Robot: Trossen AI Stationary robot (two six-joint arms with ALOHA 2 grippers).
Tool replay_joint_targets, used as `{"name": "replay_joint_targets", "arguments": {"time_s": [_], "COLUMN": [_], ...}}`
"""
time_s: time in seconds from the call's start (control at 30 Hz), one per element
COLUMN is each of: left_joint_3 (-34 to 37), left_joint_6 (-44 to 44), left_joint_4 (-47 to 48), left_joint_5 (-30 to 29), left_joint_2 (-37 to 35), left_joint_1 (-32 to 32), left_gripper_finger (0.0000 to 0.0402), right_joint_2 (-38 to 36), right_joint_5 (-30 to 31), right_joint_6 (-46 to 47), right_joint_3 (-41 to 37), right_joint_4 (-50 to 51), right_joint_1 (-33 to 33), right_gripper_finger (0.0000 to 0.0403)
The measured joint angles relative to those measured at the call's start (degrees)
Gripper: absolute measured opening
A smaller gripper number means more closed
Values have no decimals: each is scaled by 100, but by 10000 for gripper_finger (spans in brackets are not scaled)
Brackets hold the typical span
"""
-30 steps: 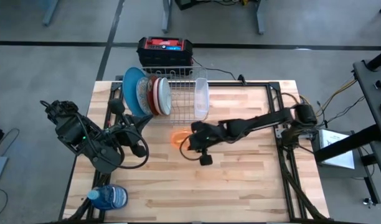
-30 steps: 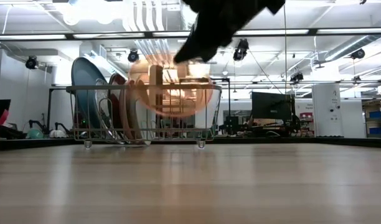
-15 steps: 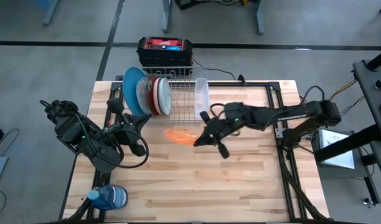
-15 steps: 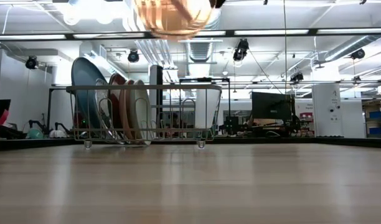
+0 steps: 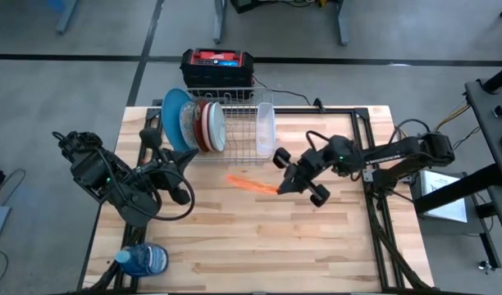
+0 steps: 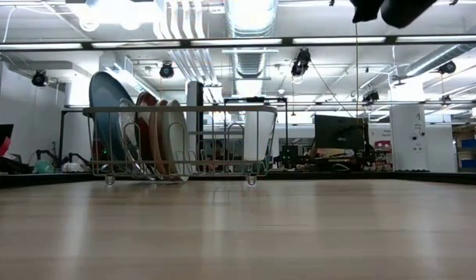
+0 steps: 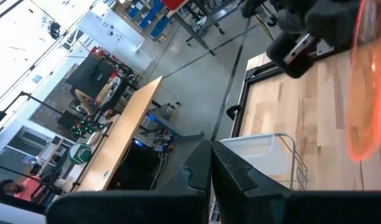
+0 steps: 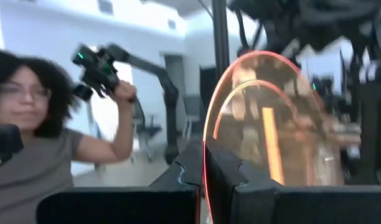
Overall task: Sort dishes
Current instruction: Put the orange plate in the dishwasher rack
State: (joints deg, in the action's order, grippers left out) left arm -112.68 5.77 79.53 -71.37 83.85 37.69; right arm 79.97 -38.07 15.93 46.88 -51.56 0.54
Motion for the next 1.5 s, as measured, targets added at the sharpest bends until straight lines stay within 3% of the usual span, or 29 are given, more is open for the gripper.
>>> {"name": "replay_joint_targets", "arguments": {"time_s": [0.2,0.43,0.9,0.97,1.03,1.23,1.3,1.5], "left_joint_3": [0,0,0,0,0,0,0,0], "left_joint_6": [80,102,119,124,124,122,123,121], "left_joint_4": [25,28,54,72,72,168,231,661], "left_joint_5": [0,2,2,2,2,0,-19,-643], "left_joint_2": [0,0,2,2,2,2,2,-6], "left_joint_1": [-2,-2,-2,-2,-2,-2,-2,-2], "left_gripper_finger": [0,0,0,0,0,0,0,0], "right_joint_2": [216,530,674,674,673,842,1000,1590], "right_joint_5": [-14,5,33,444,1329,4969,5390,5444], "right_joint_6": [461,703,668,573,298,-79,13,710], "right_joint_3": [-349,-390,-386,-386,-386,-382,-347,79], "right_joint_4": [-2144,-3464,-3766,-3763,-3691,-2832,-2797,-2566], "right_joint_1": [4,7,8,1,-4,-30,-156,-615], "right_gripper_finger": [0,0,0,0,0,0,0,0]}}
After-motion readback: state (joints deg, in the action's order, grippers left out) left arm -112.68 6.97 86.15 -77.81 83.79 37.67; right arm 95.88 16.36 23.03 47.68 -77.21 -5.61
